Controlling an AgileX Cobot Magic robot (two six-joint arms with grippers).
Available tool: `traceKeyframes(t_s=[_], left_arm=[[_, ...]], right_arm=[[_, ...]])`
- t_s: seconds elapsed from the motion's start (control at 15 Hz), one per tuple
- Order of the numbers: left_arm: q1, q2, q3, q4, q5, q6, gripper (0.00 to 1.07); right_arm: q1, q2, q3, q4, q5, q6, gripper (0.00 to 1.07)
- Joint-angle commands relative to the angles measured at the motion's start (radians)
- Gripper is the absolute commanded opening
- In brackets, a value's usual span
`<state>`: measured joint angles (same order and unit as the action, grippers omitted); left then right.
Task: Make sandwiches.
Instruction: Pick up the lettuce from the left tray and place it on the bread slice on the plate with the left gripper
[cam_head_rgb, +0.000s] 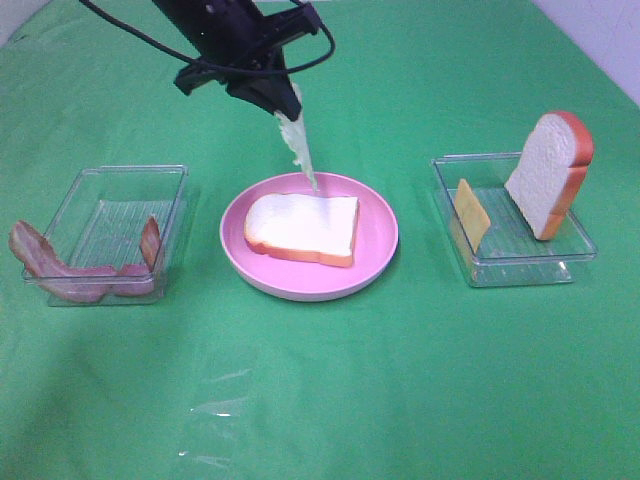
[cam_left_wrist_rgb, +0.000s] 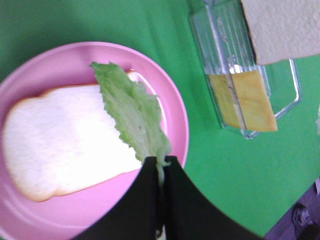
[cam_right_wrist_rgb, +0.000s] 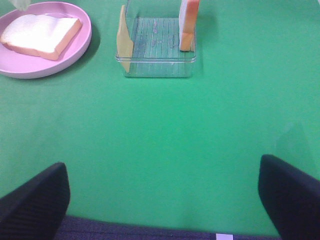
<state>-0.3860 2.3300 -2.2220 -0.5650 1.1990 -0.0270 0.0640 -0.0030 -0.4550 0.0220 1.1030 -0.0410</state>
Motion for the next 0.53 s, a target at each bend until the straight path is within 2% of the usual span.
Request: traceKeyframes(t_s=[0.07,0.2,0.33,0.53], left_arm=[[-0.056,0.036,-0.004,-0.097,-0.023,0.063,0.00],[-0.082,0.059,-0.004,-0.153,-0.035,0.081,0.00],[-0.085,0.094,-0.004,-0.198,-0.034,0.133,0.00],[-0.063,0.137,-0.004,-0.171,0.000,0.140,0.00]], right_arm=[[-0.004,-0.033,0.004,0.004,-0.006,0.004,0.98],[-0.004,-0.033,0.004,0.004,-0.006,0.004,0.98],[-0.004,-0.033,0.004,0.004,-0.006,0.004,0.98],[-0.004,-0.033,0.004,0.004,-0.006,0.004,0.98]])
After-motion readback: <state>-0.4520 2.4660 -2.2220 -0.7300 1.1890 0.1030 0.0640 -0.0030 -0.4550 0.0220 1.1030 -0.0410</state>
